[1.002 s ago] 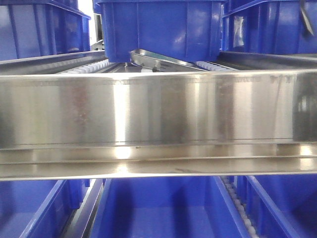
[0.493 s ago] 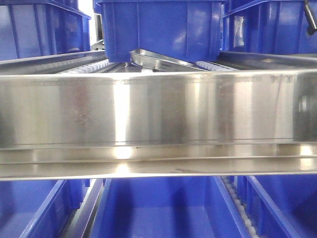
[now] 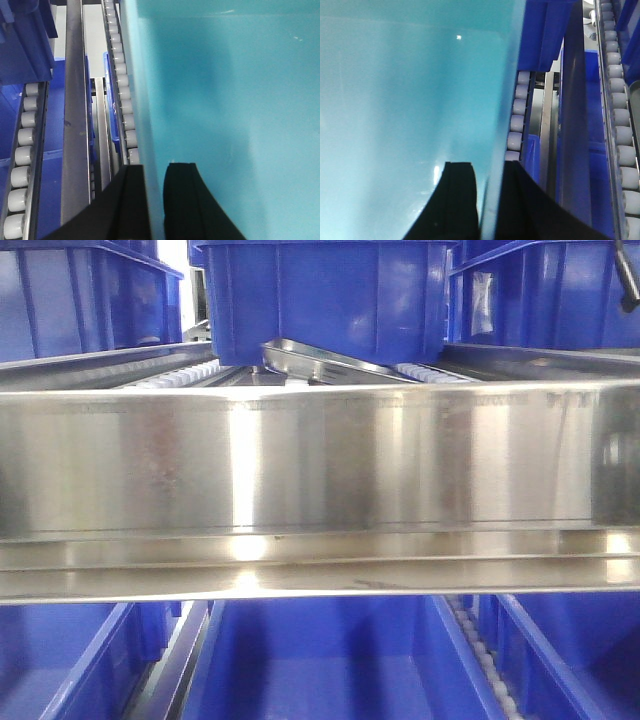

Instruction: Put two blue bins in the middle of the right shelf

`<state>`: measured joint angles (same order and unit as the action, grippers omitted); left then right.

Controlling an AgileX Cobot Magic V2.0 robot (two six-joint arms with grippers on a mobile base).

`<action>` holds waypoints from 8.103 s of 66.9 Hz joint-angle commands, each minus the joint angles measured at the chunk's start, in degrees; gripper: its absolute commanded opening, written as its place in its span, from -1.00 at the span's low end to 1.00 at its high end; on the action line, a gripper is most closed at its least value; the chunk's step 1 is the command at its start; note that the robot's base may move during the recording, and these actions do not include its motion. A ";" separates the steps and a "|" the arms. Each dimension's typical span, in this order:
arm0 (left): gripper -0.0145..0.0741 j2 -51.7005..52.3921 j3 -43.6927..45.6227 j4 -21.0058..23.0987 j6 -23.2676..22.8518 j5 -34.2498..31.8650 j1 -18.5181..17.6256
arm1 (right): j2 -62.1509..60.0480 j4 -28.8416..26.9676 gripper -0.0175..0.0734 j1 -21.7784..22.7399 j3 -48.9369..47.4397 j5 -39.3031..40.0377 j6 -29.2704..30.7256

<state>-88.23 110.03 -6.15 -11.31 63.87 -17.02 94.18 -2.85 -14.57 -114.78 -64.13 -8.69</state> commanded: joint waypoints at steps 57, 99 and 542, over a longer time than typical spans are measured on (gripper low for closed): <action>-0.92 1.11 0.98 1.18 0.99 -9.10 -0.28 | -0.53 0.04 -0.98 0.10 -0.55 1.82 1.41; -0.92 1.01 0.98 1.18 0.99 -27.27 -0.28 | -0.53 0.04 -0.98 0.10 -0.55 18.54 1.41; -0.92 1.01 0.98 0.44 0.99 -29.00 -0.28 | -0.53 0.04 -0.98 0.10 -0.55 22.28 1.41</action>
<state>-88.09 110.03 -9.05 -10.09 39.08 -16.71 94.18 -0.88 -14.06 -114.78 -44.56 -8.32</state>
